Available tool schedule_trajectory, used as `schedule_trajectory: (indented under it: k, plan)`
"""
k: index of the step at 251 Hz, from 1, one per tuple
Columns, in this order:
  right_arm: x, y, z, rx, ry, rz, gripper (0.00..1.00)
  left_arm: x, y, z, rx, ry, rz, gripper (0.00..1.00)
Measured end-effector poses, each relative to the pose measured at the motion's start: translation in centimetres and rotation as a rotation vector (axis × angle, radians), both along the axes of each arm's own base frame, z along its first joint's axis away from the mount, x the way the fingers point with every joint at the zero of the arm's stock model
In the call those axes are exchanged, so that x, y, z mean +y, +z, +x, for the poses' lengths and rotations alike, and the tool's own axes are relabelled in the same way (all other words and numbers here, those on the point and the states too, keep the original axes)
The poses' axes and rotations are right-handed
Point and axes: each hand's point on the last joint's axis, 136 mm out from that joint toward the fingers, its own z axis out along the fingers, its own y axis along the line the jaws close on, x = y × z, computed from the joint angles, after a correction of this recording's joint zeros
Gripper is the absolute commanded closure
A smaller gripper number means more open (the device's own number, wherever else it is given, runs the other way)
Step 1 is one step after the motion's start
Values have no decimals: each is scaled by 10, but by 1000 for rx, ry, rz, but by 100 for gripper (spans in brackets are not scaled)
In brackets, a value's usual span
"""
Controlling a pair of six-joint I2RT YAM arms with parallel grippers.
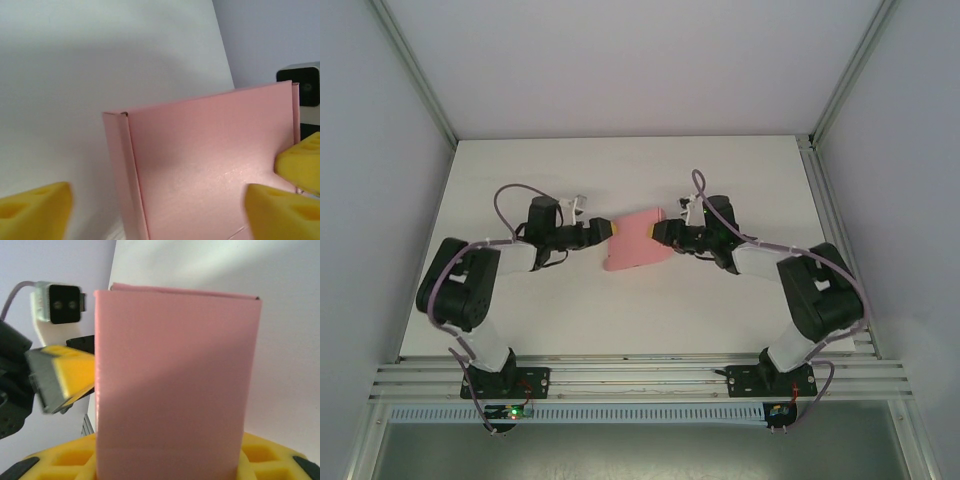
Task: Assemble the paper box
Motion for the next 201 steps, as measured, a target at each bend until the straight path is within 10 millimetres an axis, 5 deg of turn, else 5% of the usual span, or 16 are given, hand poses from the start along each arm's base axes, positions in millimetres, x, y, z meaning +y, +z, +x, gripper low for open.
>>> schedule_trajectory:
  k: [39, 62, 82, 109, 160, 201]
  plan:
    - [-19, 21, 11, 100, -91, -6, 62, -15, 71, 0, -384, -32, 229, 0]
    - [-31, 25, 19, 181, -137, -17, 62, -56, 118, -27, -690, -137, 377, 0]
    - [-39, 28, 21, 250, -165, -21, 62, -84, 139, -57, -885, -250, 443, 0]
    - [-46, 34, 18, 362, -199, 14, 64, -91, 131, -70, -1003, -338, 554, 0]
    - [-53, 51, 7, 492, -254, 89, 65, -102, 84, -78, -1077, -487, 758, 0]
    - [-49, 67, -2, 536, -250, 135, 63, -102, 57, -68, -1100, -527, 914, 4]
